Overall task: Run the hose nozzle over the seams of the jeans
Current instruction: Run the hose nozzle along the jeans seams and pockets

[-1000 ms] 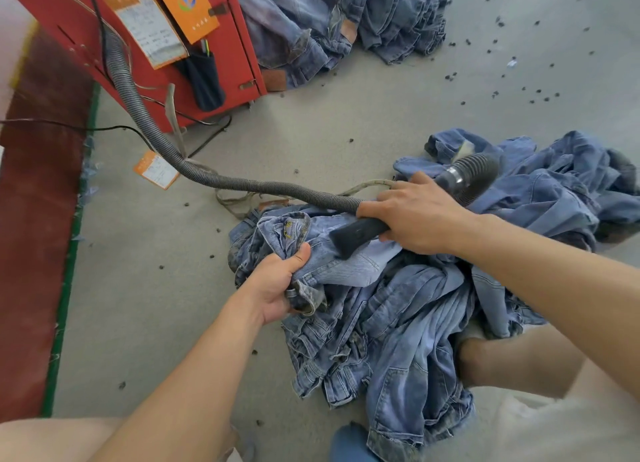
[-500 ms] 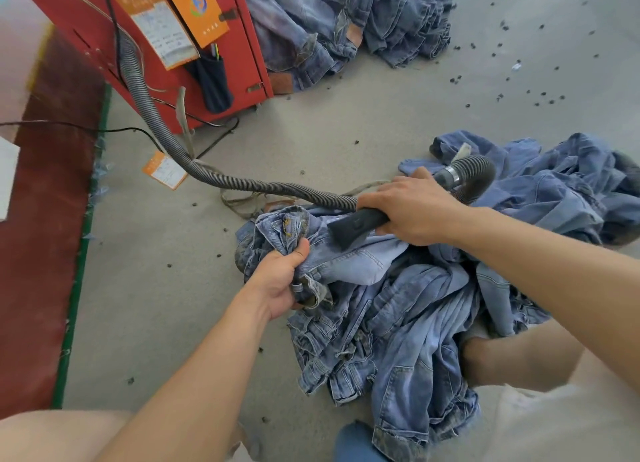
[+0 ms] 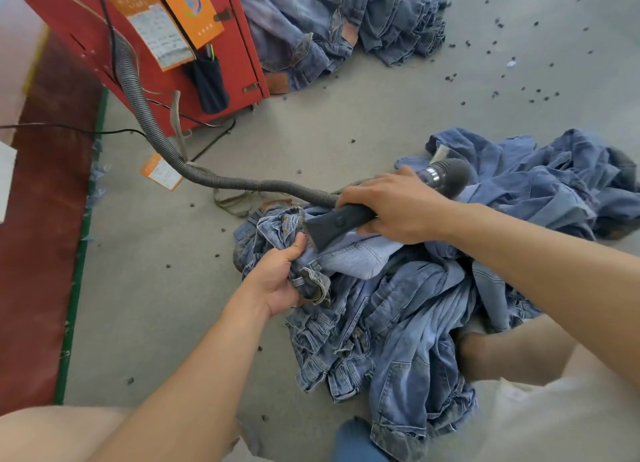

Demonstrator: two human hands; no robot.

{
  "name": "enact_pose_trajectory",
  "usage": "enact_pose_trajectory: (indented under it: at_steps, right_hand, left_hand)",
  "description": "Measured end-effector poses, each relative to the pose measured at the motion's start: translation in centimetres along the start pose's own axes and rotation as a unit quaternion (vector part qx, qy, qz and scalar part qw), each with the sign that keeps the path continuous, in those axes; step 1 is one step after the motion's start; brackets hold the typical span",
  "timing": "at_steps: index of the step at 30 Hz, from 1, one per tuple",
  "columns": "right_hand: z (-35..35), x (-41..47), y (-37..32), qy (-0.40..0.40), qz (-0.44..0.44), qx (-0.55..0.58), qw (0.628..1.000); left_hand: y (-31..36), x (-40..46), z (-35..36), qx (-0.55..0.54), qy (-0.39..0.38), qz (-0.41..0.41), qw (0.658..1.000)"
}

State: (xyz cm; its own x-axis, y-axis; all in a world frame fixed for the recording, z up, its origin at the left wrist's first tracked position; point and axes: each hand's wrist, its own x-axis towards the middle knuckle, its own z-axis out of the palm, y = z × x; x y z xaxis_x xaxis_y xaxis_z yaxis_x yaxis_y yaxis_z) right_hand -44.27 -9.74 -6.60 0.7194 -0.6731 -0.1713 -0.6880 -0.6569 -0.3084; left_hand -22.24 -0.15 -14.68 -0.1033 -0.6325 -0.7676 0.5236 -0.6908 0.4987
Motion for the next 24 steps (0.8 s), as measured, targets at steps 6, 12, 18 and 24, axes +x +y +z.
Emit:
enact_pose_trajectory:
  at_steps: [6,12,18,24]
  right_hand:
    - [-2.8,0.1,3.2,0.048,0.055,0.095,0.993]
    - [0.0,-0.4,4.0,-0.017,0.04,-0.001,0.999]
    - [-0.4,0.5,3.7,0.023,0.023,0.071,0.997]
    - [-0.6,-0.1,5.3,-0.022,0.062,0.021,0.998]
  left_hand:
    - [0.1,-0.2,0.1,-0.037,-0.016,-0.02,0.999]
    - [-0.2,0.1,0.1,-0.059,-0.042,-0.031,0.997]
    - [-0.1,0.2,-0.2,-0.069,-0.043,-0.041,0.996]
    - [-0.2,0.0,0.0,-0.068,-0.049,-0.035,0.996]
